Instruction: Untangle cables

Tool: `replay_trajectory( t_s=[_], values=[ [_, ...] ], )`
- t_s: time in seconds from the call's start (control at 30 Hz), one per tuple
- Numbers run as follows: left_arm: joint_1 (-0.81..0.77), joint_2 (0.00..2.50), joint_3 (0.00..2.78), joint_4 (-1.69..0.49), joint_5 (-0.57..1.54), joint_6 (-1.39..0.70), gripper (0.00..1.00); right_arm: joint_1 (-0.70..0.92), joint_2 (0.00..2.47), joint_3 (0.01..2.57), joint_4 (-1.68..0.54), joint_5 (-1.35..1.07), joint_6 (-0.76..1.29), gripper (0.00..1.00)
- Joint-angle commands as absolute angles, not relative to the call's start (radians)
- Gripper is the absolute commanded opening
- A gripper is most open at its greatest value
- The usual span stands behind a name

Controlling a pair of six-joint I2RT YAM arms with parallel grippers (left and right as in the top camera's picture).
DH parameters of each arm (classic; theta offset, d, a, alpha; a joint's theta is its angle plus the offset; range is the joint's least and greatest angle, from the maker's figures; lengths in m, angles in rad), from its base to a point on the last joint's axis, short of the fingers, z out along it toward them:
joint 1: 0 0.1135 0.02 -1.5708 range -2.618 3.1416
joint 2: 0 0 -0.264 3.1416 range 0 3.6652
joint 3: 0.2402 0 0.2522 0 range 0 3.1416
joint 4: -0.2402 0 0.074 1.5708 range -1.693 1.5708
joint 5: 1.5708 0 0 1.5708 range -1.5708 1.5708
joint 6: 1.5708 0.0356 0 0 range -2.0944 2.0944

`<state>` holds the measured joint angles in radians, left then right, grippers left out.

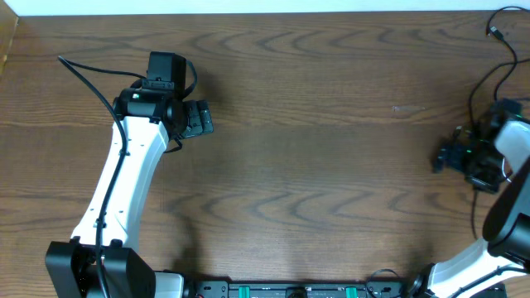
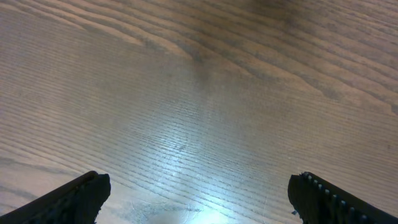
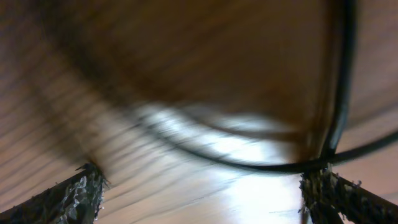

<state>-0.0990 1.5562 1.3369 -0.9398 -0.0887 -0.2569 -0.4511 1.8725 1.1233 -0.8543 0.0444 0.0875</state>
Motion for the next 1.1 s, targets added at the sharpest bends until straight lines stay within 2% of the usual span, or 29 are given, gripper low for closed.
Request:
replay_trajectory(
  t_s=[0.0,0.23,0.57,0.87,1.07],
  values=[
    [-0.095,1.568,1.345,-0.945,-0.105,-0.248,0.97,-0.564,1.891,1.097,-0.816,0.174,0.138,0.99],
    [-0.095,1.568,1.345,-0.945,-0.105,-0.248,0.97,-0.78,1.891,1.097,-0.704,0.155,0.275,0.99],
    [-0.095,1.568,1.345,-0.945,-0.105,-0.248,0.97,-1.011,1.891,1.097,-0.585,-0.12,0.332,0.99],
    [-0.095,1.568,1.345,-0.945,-0.105,-0.247,0.97,-1.006,1.876,1.098,-0.582,-0.325,0.208,0.99],
    [-0.095,1.568,1.345,-0.945,-0.105,-0.248,0.97,-0.957,1.745,1.098,-0.621,-0.373,0.139,0.99]
  ],
)
